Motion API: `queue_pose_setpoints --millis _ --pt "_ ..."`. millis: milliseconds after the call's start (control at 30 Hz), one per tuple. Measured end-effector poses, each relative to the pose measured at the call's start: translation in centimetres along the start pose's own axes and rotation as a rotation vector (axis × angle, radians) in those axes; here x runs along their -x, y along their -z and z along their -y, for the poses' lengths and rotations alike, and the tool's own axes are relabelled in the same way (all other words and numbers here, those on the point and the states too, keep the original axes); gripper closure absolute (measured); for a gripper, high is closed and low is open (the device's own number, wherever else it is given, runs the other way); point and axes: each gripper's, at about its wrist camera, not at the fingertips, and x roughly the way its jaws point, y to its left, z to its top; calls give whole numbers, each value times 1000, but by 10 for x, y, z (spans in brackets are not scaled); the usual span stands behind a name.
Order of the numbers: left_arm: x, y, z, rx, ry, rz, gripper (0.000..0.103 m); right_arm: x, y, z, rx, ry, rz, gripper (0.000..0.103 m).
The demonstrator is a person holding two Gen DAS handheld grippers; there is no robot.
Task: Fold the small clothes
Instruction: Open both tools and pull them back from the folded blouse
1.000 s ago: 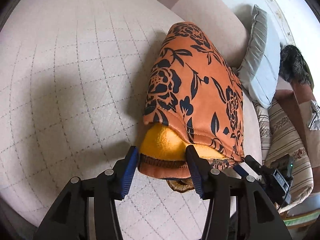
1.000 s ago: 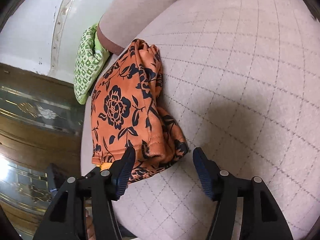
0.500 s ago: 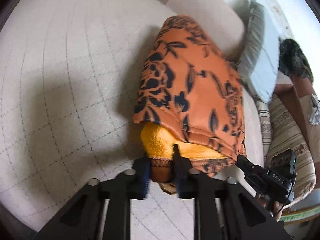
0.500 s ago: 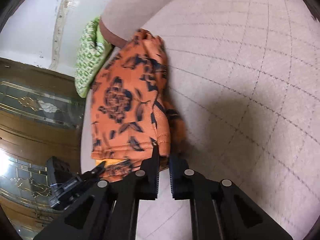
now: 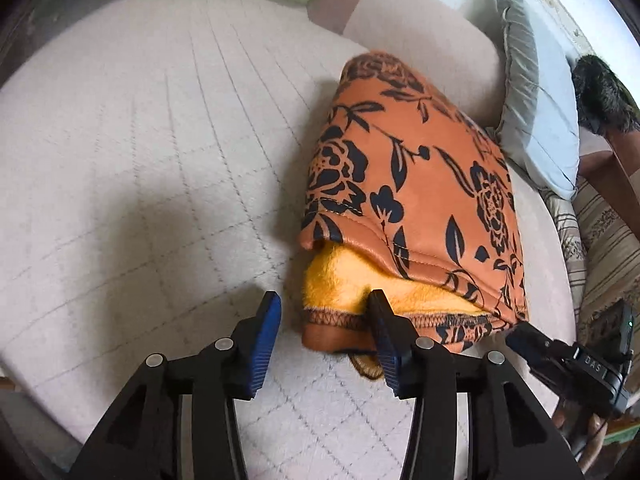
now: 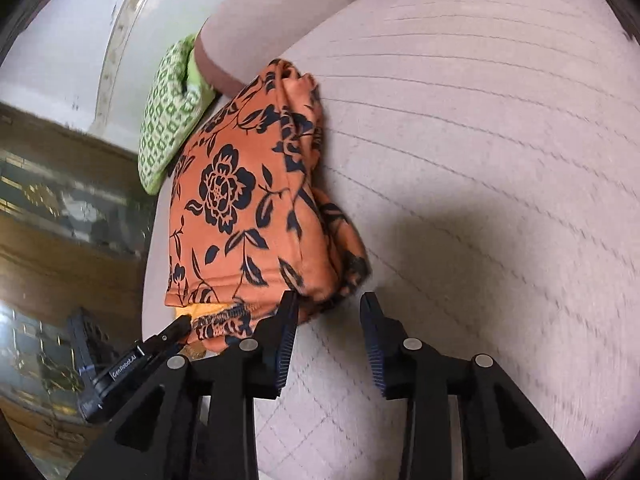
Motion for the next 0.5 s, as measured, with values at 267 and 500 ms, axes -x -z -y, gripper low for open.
queue_pose_setpoints --millis 267,500 --pt "41 45 17 -81 -95 116 58 35 29 -20 76 57 92 53" --pt "73 71 36 -179 -167 212 54 46 55 -37 150 120 124 45"
